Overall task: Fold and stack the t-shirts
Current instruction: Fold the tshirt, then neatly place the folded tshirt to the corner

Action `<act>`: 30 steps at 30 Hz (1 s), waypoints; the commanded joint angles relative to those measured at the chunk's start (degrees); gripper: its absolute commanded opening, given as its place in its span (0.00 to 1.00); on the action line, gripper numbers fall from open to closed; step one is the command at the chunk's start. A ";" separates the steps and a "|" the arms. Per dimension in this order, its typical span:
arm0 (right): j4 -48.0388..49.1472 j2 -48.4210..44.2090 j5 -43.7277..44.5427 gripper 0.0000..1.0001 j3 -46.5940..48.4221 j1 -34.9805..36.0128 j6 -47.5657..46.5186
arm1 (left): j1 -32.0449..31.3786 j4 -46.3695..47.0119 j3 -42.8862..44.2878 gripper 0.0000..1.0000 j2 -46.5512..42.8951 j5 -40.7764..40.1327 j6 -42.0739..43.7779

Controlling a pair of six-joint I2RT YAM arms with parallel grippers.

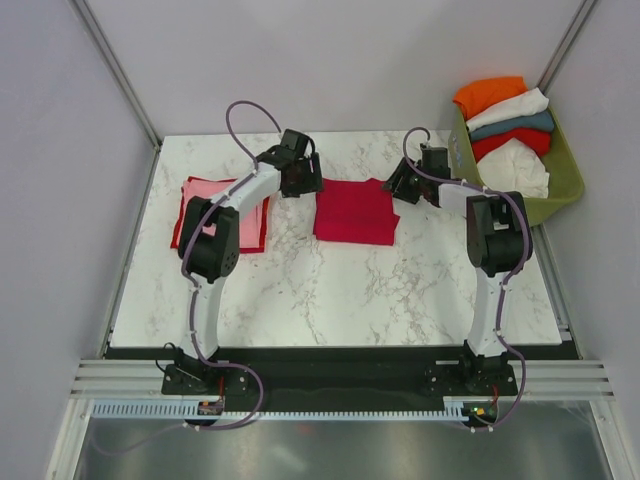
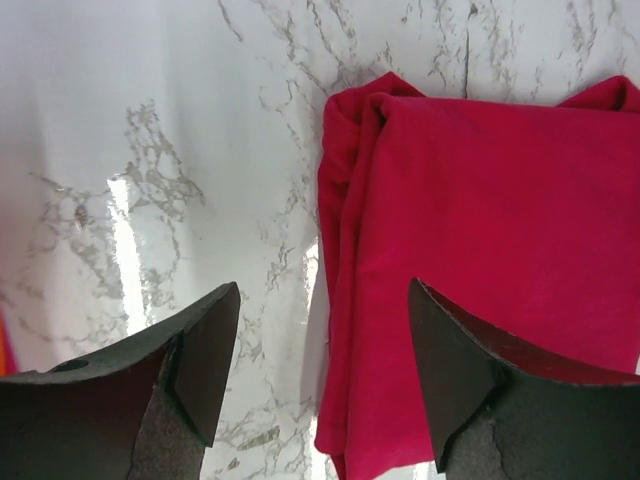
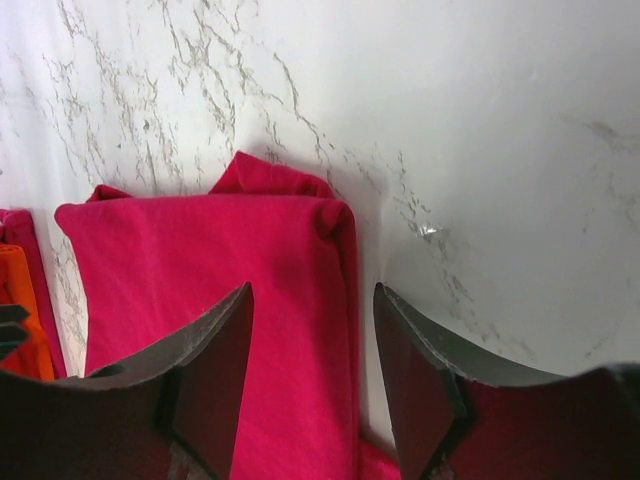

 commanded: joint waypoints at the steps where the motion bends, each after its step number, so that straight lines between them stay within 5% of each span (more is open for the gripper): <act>1: -4.07 3.29 3.14 0.59 2.89 0.59 -1.69 | 0.02 3.49 2.48 0.75 2.73 3.89 -2.18; 30: -8.22 8.39 7.80 0.57 9.66 3.06 -4.51 | 1.69 7.36 11.88 0.59 16.36 11.53 -6.31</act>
